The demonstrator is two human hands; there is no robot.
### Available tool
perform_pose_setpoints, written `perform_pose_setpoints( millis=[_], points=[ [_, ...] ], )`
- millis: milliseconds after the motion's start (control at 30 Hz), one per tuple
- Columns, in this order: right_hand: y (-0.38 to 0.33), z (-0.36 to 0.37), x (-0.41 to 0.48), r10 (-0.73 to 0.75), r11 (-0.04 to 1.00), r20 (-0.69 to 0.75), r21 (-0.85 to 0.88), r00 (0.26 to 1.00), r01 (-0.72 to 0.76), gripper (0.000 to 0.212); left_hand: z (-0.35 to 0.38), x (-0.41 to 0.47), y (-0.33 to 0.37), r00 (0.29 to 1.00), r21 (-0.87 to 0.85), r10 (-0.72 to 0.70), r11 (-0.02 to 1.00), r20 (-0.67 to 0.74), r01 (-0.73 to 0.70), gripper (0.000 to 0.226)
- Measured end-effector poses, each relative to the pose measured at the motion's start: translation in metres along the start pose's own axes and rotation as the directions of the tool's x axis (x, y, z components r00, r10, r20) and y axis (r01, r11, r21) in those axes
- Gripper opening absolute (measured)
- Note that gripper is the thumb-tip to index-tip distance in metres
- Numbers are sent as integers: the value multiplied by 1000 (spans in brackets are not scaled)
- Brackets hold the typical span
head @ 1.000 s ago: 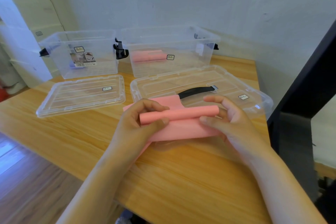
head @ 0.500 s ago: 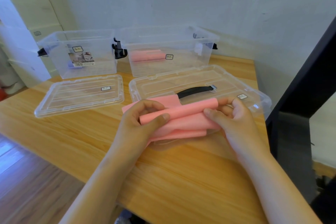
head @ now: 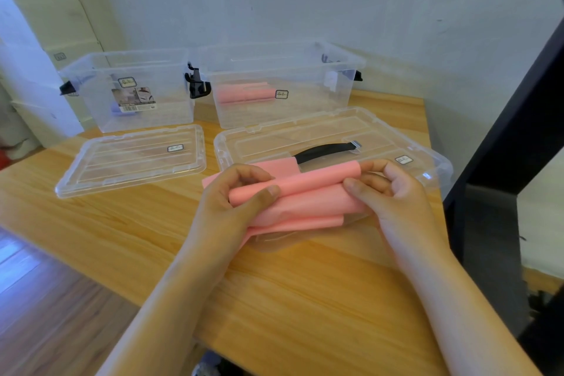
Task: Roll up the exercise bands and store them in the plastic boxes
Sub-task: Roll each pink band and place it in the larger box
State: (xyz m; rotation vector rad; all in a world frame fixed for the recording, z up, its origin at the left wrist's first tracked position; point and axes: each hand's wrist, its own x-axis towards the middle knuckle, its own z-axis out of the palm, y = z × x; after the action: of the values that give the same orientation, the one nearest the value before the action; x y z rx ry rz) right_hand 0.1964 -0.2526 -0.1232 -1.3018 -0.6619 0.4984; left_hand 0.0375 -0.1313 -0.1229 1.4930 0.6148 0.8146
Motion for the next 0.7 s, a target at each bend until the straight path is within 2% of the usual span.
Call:
perform_pose_setpoints(
  millis=[133,300,400,567,700],
  points=[
    [1,-3,1,114,992,51,43,992,-116,48,-5,1,-1,999,-29,22,999,49,-21,19],
    [2,2,-1,100,995,161,-10,982,-99,31,-8,0,0,994,-49,61,997,92,-57,23],
    [-1,2,-2,61,998,188,15,980,-65,25,-12,-1,1,997,-53,20,998,81,-16,32],
    [-3,2,-3,-15,1000,222,-6,975,17,25,-17,-1,8,993,50,-53,998,105,48,35],
    [-8,2,-3,-23,996,274,-72,961,44,31,-22,-2,16,987,136,27,990,157,-49,31]
  ],
)
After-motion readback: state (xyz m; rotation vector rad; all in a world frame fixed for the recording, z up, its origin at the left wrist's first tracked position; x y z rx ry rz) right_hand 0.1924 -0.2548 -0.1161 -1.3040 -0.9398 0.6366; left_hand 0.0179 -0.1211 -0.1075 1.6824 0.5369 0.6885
